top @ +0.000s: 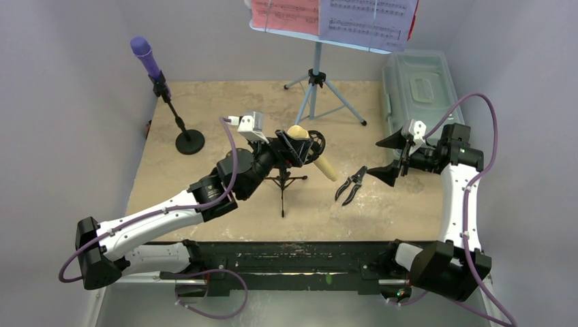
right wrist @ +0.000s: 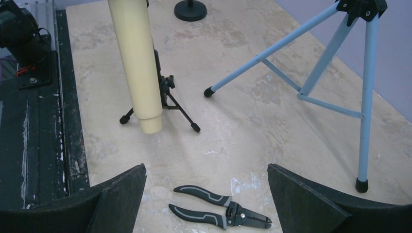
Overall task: Pack up the instrument practice props
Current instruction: Remove the microphone from the microphone stand.
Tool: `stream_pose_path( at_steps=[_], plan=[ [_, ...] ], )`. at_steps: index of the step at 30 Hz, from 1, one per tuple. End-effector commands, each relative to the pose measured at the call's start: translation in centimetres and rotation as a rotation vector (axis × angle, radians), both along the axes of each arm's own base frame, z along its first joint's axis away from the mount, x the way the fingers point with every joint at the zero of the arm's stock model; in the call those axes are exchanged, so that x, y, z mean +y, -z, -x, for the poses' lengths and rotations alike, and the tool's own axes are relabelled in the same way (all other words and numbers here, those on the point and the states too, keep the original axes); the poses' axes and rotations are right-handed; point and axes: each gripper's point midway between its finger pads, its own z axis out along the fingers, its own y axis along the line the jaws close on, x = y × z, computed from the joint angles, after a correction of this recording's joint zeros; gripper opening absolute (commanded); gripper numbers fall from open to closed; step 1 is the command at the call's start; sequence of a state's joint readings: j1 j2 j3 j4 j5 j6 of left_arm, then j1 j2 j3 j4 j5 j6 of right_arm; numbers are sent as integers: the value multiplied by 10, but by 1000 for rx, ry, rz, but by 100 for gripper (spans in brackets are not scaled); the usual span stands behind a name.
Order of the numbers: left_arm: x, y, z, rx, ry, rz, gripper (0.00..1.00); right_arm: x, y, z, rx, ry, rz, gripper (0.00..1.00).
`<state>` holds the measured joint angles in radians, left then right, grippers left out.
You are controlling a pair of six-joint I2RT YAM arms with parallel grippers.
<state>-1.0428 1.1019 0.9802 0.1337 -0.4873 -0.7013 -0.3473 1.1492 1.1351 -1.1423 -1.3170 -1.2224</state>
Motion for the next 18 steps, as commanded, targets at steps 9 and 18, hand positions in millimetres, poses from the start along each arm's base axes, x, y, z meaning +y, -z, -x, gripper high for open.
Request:
stream_pose_path(
  at_steps=[9,18],
  plan=[
    [5,-30,-6,-45,-43,115,75,-1,0,1,-13,7,8,99],
    [-2,-28,-5,-47,-21,116,68,-1,0,1,-13,9,10,99]
  ],
)
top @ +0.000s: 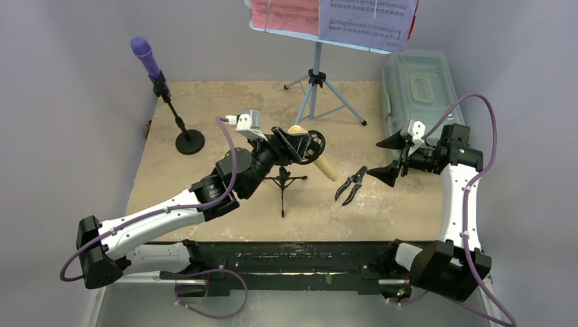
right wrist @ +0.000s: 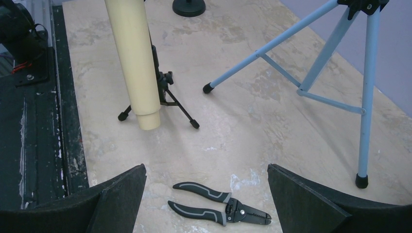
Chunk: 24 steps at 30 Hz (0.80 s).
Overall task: Pack up the instrument practice props
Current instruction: Remove the microphone from the microphone stand.
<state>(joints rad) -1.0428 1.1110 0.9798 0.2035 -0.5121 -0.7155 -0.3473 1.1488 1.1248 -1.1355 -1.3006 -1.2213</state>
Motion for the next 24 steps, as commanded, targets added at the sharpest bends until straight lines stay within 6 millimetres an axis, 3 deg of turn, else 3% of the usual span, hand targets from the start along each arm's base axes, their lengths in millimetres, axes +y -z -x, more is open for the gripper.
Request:
stream_pose_path(
  at_steps=[1,11,17,24],
  plan=[
    [-2,-14,-1,-26,4,51,68,1,-5,2,-22,2,-2,99],
    [-6,-12,-1,-28,13,36,59,1,-4,2,-21,2,-3,99],
    [-7,-9,-3,-26,10,15,46,0,-4,1,-22,4,-1,99],
    [-4,-15,-5,-56,-9,0,7,0,-4,1,-19,5,-1,99]
  ],
)
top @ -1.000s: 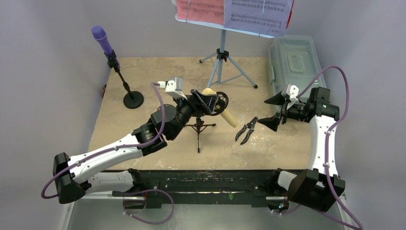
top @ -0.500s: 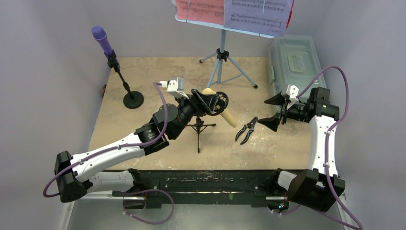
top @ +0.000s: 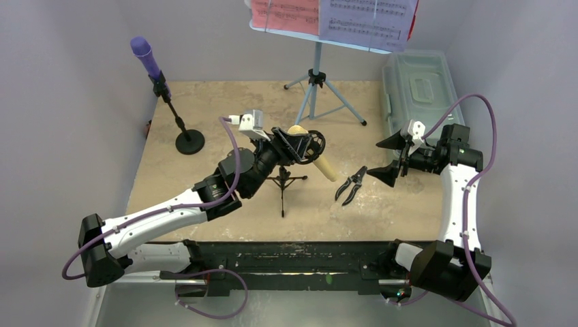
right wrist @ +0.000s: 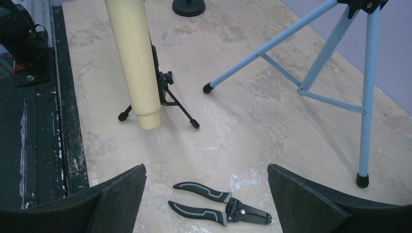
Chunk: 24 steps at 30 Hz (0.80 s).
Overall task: Pack up the instrument practice props
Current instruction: Remove the microphone from the microphone stand.
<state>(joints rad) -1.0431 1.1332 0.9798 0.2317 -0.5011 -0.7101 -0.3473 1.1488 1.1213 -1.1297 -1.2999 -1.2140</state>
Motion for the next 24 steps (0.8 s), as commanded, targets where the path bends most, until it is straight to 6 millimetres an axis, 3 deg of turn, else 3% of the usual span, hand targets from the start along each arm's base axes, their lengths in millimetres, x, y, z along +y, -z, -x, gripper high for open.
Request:
stream_pose_path(
  at_steps=[1,5,24],
  plan=[
    [4,-20,-5,-58,-28,-6,5,0,-5,1,-23,3,0,99],
    [10,-31,-9,-92,-64,-14,0,1,-5,1,-24,3,1,99],
    [39,-79,-10,-177,-142,26,0,0,-4,1,-24,5,3,99]
  ],
)
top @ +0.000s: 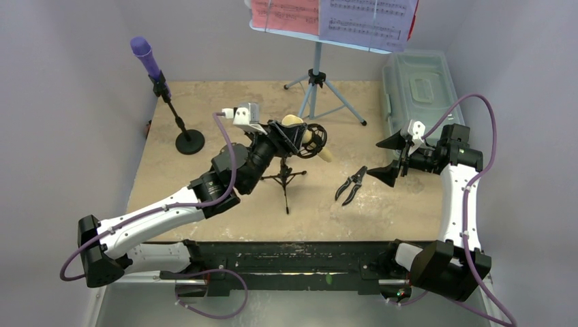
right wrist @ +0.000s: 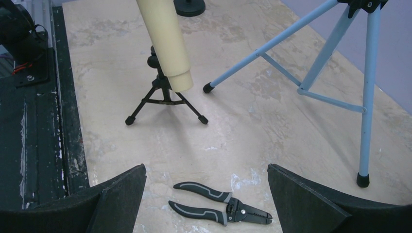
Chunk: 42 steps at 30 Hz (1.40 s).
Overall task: Pack up the instrument practice props
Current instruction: Remove the microphone from the microphone stand.
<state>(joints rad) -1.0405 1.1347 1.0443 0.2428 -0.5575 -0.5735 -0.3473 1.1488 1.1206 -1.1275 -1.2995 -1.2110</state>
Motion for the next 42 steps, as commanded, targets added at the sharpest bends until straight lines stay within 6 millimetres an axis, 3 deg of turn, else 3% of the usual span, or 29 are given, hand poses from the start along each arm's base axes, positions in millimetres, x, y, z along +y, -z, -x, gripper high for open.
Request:
stream_pose_path(
  at_steps=[1,22,42],
  plan=[
    [27,-51,-1,-88,-65,78,0,0,-4,1,-25,4,4,99],
    [70,-110,12,-202,-141,60,0,0,-3,0,-21,7,3,99],
    [114,-141,32,-272,-187,102,0,0,-2,0,-17,7,0,99]
  ],
)
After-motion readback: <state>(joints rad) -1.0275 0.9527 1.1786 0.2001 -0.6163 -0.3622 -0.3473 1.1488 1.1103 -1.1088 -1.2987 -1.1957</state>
